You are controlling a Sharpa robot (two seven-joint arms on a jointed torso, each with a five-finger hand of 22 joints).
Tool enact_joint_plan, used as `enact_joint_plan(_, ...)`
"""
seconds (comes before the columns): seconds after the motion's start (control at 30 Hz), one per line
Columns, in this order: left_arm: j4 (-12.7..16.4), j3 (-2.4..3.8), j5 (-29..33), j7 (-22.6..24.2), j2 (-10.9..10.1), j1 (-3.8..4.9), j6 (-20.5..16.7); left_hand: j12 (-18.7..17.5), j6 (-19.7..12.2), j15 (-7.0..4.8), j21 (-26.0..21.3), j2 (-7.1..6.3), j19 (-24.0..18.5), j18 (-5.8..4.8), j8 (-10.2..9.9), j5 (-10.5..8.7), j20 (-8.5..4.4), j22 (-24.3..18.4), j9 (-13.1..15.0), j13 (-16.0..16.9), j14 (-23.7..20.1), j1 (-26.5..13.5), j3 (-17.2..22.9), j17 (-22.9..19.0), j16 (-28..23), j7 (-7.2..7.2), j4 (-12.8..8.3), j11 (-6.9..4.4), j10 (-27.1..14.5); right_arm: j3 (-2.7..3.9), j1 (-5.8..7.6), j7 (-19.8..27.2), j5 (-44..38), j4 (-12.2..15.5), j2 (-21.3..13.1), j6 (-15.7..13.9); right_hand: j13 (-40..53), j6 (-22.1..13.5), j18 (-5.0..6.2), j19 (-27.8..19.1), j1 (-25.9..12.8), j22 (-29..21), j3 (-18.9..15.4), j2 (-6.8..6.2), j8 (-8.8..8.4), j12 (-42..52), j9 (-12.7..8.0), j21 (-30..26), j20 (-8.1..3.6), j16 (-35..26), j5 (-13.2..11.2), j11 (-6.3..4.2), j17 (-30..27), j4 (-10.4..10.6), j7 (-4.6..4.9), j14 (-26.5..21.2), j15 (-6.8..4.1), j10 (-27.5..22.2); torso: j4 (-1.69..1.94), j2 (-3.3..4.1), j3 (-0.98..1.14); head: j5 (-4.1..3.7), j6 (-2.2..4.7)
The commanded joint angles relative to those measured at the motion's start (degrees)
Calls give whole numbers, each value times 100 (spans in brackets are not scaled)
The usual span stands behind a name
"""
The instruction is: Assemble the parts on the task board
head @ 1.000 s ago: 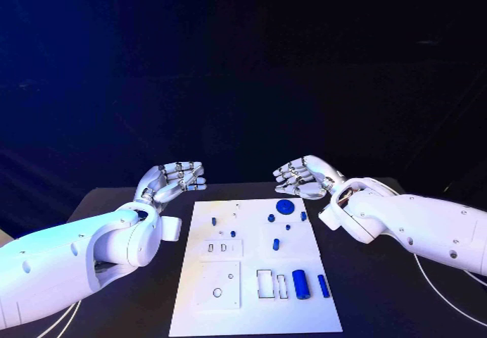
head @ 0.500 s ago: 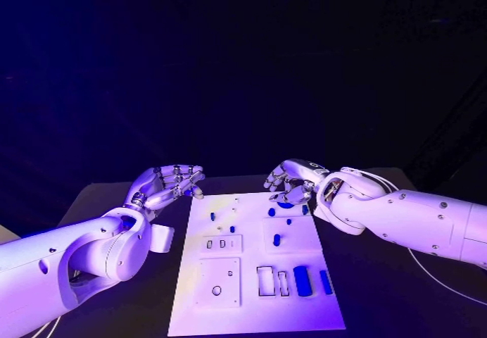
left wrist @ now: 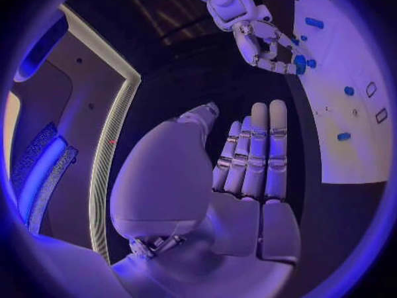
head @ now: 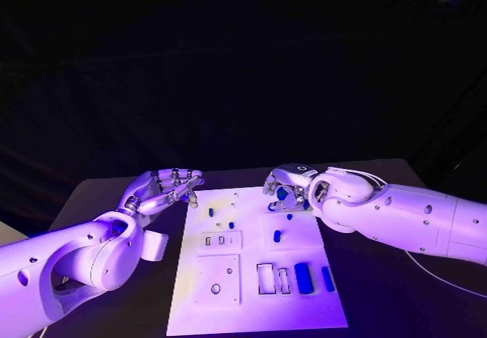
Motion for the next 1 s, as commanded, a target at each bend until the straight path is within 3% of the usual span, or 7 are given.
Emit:
enact_joint_plan(0.03,38,14,-50,-27,-6,14,176,-23,8,-24,40,-33,-27,32,12,-22,-12,14,8,9,-3,-42,46,12,38,-14,4,-3,33,-1,0,-274,-396,-24,24,393,11,14,-68,51,48,25,-65,1,-38,-9,14,24,1,42,30,4,28,7,-39,291,1,-77,40,66,32,-18,-22)
enact_joint_plan(0.23,34,21,-46,-30,-16,15,186,-23,6,-26,102,-31,-25,33,10,-21,-13,49,11,10,-3,-51,52,32,87,-14,6,-4,32,-5,-3,-379,-481,-64,31,516,20,23,-79,73,52,103,-104,13,-35,-6,28,81,5,100,32,3,80,29,-46,295,0,-106,71,99,42,-51,-31)
enact_joint_plan(0.47,21,23,-39,-33,-25,16,188,-23,6,-26,102,-31,-25,33,10,-21,-13,49,11,10,-3,-51,52,32,87,-14,6,-4,32,-6,-4,-413,-512,-72,40,525,58,77,-99,117,70,247,-67,109,-12,20,62,187,4,167,33,-15,112,83,-61,296,-15,-24,63,114,49,-47,-25)
enact_joint_plan(0.67,16,24,-30,-41,-24,18,192,-24,6,-26,120,-25,-27,33,10,-21,-13,60,12,10,-5,-53,57,38,101,-14,7,-4,31,-8,-9,-390,-485,-79,68,546,93,214,-126,169,78,435,208,223,49,20,125,318,-7,253,37,-38,156,149,-78,294,-33,158,68,132,59,-54,-19)
enact_joint_plan(1.0,12,25,-20,-56,-26,21,201,-26,5,-25,150,-5,-36,33,8,-19,-13,78,14,10,-15,-60,71,47,123,-14,15,-3,26,-13,-22,-390,-459,-137,109,630,90,333,-144,193,-30,573,605,186,113,8,212,406,-27,316,33,-76,164,249,-121,287,-58,336,77,153,69,-36,-38)
